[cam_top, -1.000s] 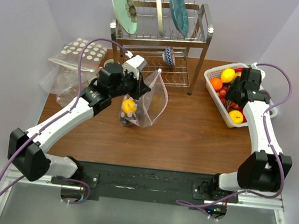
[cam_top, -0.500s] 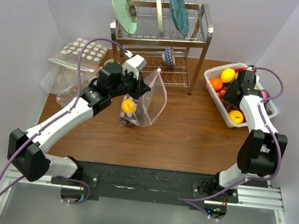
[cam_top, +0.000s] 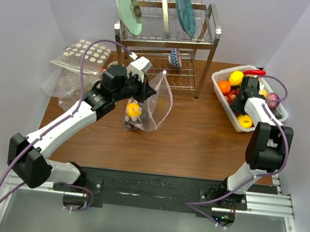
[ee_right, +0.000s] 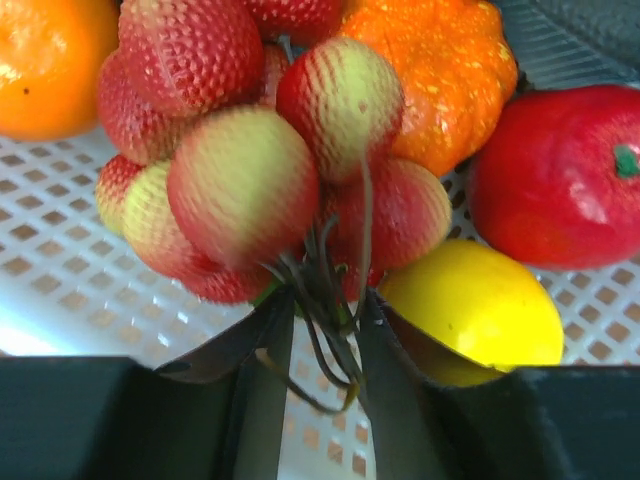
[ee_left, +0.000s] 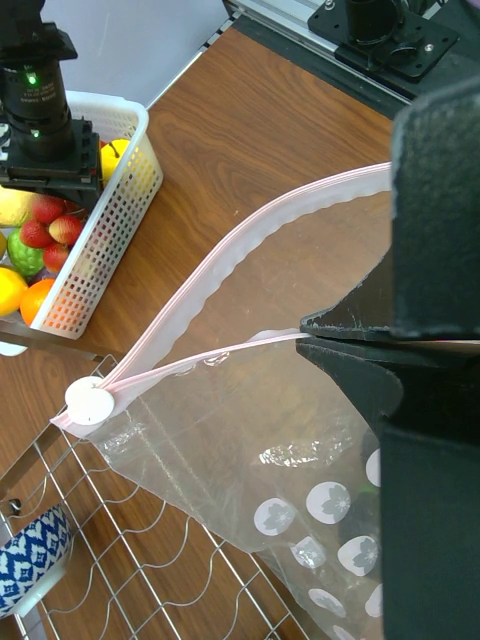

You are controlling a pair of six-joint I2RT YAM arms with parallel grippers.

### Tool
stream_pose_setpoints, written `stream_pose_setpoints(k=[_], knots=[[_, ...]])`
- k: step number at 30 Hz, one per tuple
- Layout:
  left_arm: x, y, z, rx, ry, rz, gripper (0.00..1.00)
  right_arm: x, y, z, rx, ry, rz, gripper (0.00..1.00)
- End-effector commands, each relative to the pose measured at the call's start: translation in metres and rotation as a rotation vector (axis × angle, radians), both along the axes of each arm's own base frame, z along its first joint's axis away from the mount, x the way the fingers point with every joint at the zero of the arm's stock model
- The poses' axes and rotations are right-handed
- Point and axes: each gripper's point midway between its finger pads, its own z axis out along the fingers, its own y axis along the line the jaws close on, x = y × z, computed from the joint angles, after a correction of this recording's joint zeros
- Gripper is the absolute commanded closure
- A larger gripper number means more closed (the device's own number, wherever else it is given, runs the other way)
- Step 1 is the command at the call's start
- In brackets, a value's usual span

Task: Place the food in the zip-top bag and seal the zipper
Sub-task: Pick up the fake fruit from the bin, then place the fake fruit in the zipper food storage bag.

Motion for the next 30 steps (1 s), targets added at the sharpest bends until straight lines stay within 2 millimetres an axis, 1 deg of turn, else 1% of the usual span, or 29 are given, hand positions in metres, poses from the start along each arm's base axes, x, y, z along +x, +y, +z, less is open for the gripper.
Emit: stream_pose_setpoints(k=[1,2,3,5,6,8,9,11,12,13,15,16,18,19,21,22,24,25,28,29,30], knots=[[-0.003,0.002,0.020,-0.045,-0.048,0.000,1.00,0.013,0.000,-0.003,0.010,-0.017,-0.021,0.84],[-0.003,0.002,0.020,-0.045,-0.048,0.002,1.00,0.013,0.000,-0.001,0.010,-0.019,-0.021,0.94],[-0.002,0.002,0.021,-0.044,-0.051,0.003,1.00,0.011,-0.001,0.002,0.009,-0.015,-0.024,1.00],[-0.002,0.003,0.021,-0.043,-0.053,0.005,1.00,0.008,-0.003,0.013,-0.002,-0.043,-0.031,1.00],[-0.003,0.004,0.022,-0.043,-0.054,0.007,1.00,0.008,-0.003,0.029,-0.010,-0.081,-0.031,1.00],[-0.003,0.004,0.022,-0.043,-0.054,0.007,1.00,0.005,-0.004,0.048,-0.024,-0.116,-0.022,1.00],[-0.003,0.004,0.022,-0.044,-0.055,0.007,1.00,0.000,-0.004,0.063,-0.030,-0.142,-0.020,1.00],[-0.003,0.003,0.023,-0.044,-0.055,0.005,1.00,-0.001,-0.005,0.084,-0.044,-0.173,-0.010,1.00],[-0.003,0.003,0.022,-0.044,-0.054,0.004,1.00,-0.007,-0.005,0.098,-0.048,-0.193,-0.008,1.00],[-0.003,0.003,0.022,-0.043,-0.054,0.005,1.00,-0.006,-0.004,0.111,-0.057,-0.215,0.001,1.00],[-0.004,0.003,0.023,-0.046,-0.054,-0.001,1.00,-0.009,0.000,0.126,-0.044,-0.237,0.030,1.00],[-0.003,0.003,0.022,-0.045,-0.053,-0.001,1.00,-0.009,0.004,0.144,-0.042,-0.272,0.050,1.00],[-0.004,0.002,0.024,-0.048,-0.057,-0.002,1.00,-0.012,0.008,0.157,-0.030,-0.289,0.075,1.00],[-0.004,0.003,0.023,-0.046,-0.054,-0.002,1.00,-0.013,0.015,0.174,-0.008,-0.328,0.109,1.00],[-0.004,0.002,0.022,-0.045,-0.053,-0.004,1.00,-0.017,0.026,0.185,0.027,-0.346,0.154,1.00],[-0.004,0.002,0.022,-0.046,-0.054,-0.002,1.00,-0.017,0.037,0.195,0.064,-0.369,0.199,1.00],[-0.005,0.003,0.023,-0.046,-0.054,-0.004,1.00,-0.022,0.048,0.206,0.104,-0.390,0.246,1.00],[-0.004,0.003,0.023,-0.047,-0.055,-0.004,1.00,-0.024,0.060,0.214,0.148,-0.407,0.296,1.00],[-0.005,0.002,0.023,-0.048,-0.054,-0.006,1.00,-0.031,0.083,0.229,0.234,-0.446,0.378,1.00],[-0.005,0.002,0.023,-0.048,-0.053,-0.006,1.00,-0.036,0.100,0.237,0.297,-0.465,0.450,1.00],[-0.005,0.002,0.023,-0.048,-0.053,-0.006,1.00,-0.037,0.107,0.242,0.326,-0.483,0.481,1.00]])
